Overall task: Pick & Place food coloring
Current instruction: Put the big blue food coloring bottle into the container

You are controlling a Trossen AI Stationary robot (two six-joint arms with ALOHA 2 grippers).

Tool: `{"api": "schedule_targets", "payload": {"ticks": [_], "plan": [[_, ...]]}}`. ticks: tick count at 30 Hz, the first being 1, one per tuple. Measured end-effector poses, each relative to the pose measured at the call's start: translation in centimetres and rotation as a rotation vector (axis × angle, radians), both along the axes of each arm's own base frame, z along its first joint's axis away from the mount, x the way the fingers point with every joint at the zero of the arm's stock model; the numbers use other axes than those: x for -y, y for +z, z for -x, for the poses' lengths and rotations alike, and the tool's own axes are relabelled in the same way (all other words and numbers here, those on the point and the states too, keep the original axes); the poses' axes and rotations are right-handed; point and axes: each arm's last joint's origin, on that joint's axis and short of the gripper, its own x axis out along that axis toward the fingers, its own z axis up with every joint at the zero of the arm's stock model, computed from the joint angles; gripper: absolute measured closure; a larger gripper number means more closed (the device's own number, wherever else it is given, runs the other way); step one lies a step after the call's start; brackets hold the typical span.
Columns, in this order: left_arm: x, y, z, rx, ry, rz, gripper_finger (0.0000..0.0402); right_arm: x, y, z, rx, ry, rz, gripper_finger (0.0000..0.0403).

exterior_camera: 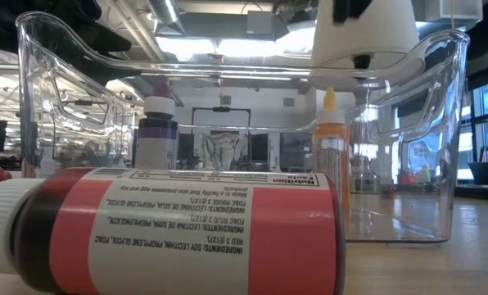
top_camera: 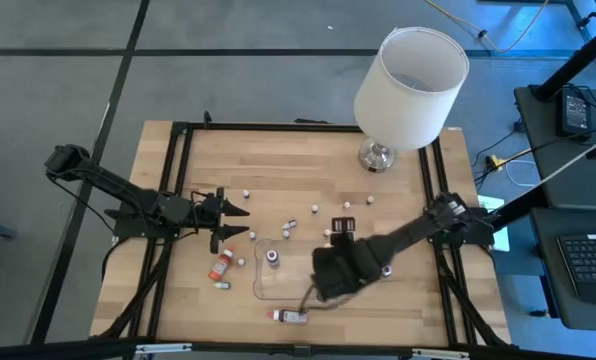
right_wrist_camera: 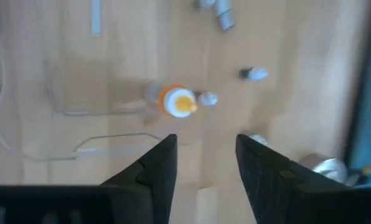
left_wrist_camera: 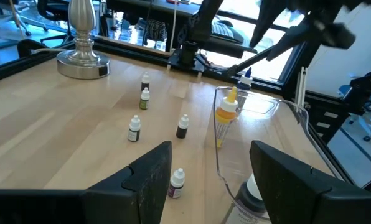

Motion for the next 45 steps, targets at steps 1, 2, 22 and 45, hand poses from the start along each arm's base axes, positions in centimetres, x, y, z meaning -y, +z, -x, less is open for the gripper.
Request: {"api": "schedule_targets", "payload": {"ticks": [1, 2, 22, 45], "plan": [[0.0, 0.0, 0.0, 0.000, 0.000, 0.000, 0.0189, -0.5, 0.4, 0.6, 0.019, 0.021, 0.017, 0.0237], [0.0, 0.0, 0.0, 0.000, 0.000, 0.000, 0.0190, -1.0, 0.8, 1.3, 0.029, 0.049, 0.027, 0.0237], [0.0, 0.0, 0.0, 0.002, 0.005, -0.025, 0.0189, -4.7, 0.9, 7.1, 0.051, 0.134, -0.115, 0.0237], [-0.1, 0.0, 0.0, 0.002, 0.014, -0.028, 0.0189, -0.9, -3.8, 15.0, 0.110, 0.024, -0.367, 0.0237]]}}
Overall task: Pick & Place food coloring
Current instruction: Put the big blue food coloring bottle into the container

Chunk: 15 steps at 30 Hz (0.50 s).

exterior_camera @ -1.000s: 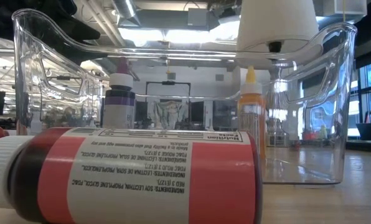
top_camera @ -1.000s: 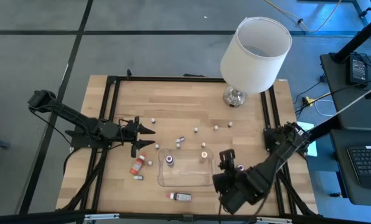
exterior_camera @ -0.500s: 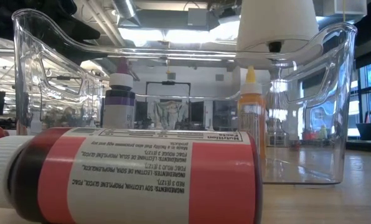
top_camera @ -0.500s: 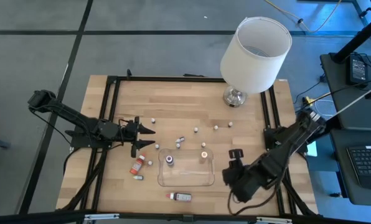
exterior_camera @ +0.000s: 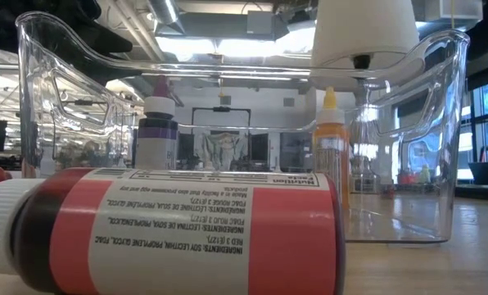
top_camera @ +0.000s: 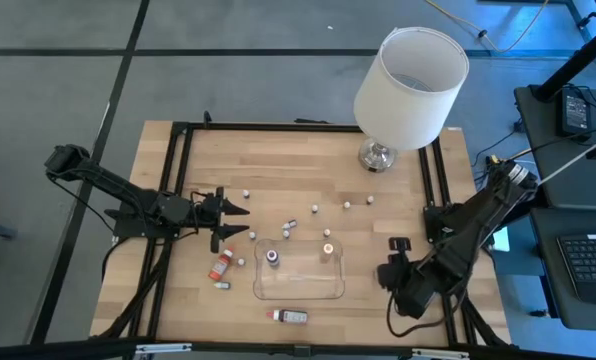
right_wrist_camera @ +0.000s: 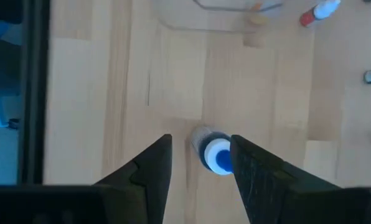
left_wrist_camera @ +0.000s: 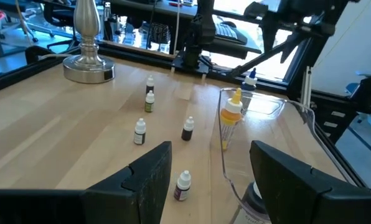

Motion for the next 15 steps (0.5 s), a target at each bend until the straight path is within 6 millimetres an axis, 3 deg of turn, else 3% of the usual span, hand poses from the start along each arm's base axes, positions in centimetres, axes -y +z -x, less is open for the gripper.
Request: {"api": "schedule_targets", "payload": {"ticks": [6, 15], "plan": [[-0.10, 0.00, 0.01, 0.002, 0.037, -0.006, 0.0189, 0.92, -0.94, -0.35, -0.046, -0.139, -0.021, 0.0236], [-0.41, 0.03, 0.05, 0.008, 0.140, -0.022, 0.0189, 1.15, -0.98, -0.24, -0.063, -0.130, 0.001, 0.0191]]}}
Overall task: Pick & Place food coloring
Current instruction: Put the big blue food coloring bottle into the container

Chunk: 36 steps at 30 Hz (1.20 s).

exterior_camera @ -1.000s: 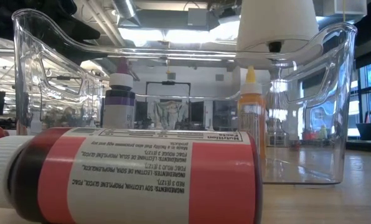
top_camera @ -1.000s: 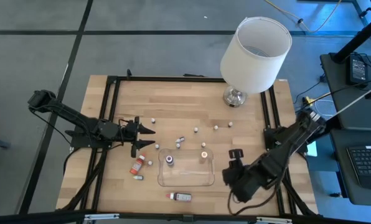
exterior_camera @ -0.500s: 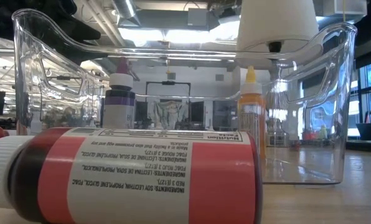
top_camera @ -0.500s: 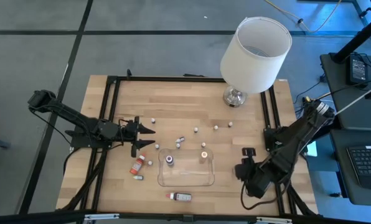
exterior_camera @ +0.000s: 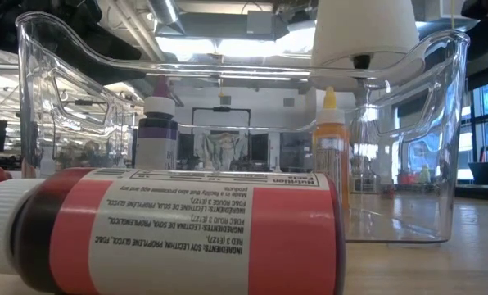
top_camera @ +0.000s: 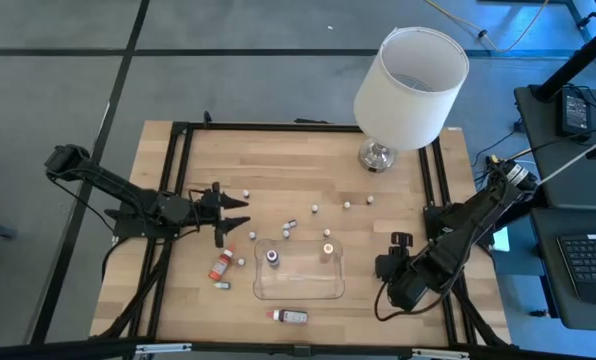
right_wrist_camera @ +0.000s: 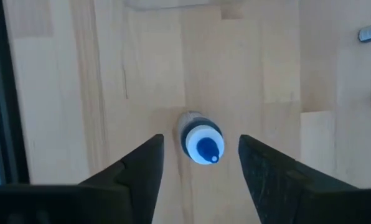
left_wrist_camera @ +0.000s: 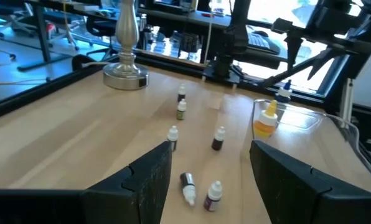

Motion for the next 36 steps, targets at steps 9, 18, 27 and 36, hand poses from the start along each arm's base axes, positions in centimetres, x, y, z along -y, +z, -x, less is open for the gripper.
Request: {"api": "schedule_targets", "payload": {"ticks": [9, 18, 27, 36], "plan": [[0.0, 0.0, 0.0, 0.000, 0.005, -0.001, 0.0190, 0.0, 0.0, 0.0, 0.001, -0.002, -0.001, 0.0157], [0.0, 0.0, 0.0, 0.000, 0.005, -0.001, 0.0189, -0.4, 0.1, -0.4, 0.047, -0.054, -0.060, 0.0122], [0.0, 0.0, 0.0, 0.001, 0.006, -0.001, 0.0190, 0.0, 0.0, -0.1, 0.023, -0.201, -0.058, 0.0131], [0.0, 0.0, 0.0, 0.000, 0.005, -0.001, 0.0189, 0.6, -2.3, 0.5, -0.033, -0.286, -0.038, 0.0133]]}}
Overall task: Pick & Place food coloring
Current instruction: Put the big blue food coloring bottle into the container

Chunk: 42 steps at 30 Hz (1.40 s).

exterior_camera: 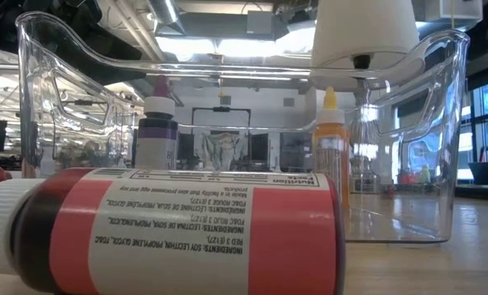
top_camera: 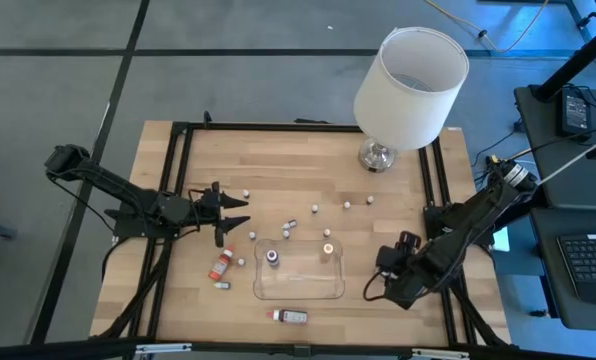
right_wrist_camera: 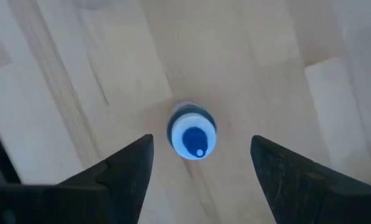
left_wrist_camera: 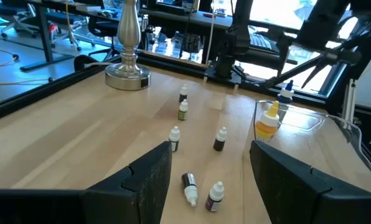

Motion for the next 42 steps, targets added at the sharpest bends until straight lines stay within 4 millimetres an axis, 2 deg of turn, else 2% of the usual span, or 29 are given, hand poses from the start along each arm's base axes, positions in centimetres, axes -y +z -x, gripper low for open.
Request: {"api": "schedule_targets", "payload": {"ticks": [6, 13, 23, 28, 33, 37, 42], "plan": [[0.0, 0.0, 0.0, 0.000, 0.000, 0.000, 0.0190, 0.0, -1.4, 0.0, 0.004, 0.003, -0.020, 0.0133], [0.0, 0.0, 0.0, 0.000, 0.000, 0.000, 0.0189, 0.2, -1.8, 0.1, 0.004, 0.002, -0.011, 0.0135], [0.0, 0.0, 0.0, 0.000, 0.001, 0.000, 0.0189, 0.8, -2.9, 0.0, -0.009, -0.020, -0.008, 0.0172], [0.0, 0.0, 0.0, 0.000, 0.001, 0.000, 0.0190, 0.8, -2.9, 0.0, -0.016, -0.018, -0.015, 0.0215], [0.0, 0.0, 0.0, 0.000, 0.002, 0.000, 0.0189, 0.8, -2.9, 0.1, -0.034, -0.013, -0.036, 0.0276], [0.0, 0.0, 0.0, 0.000, 0.003, 0.000, 0.0189, 0.8, -2.5, 0.0, -0.045, -0.010, -0.042, 0.0281], [0.0, 0.0, 0.0, 0.000, 0.003, 0.000, 0.0189, 0.4, -0.3, -0.4, -0.034, -0.011, -0.043, 0.0281]]}}
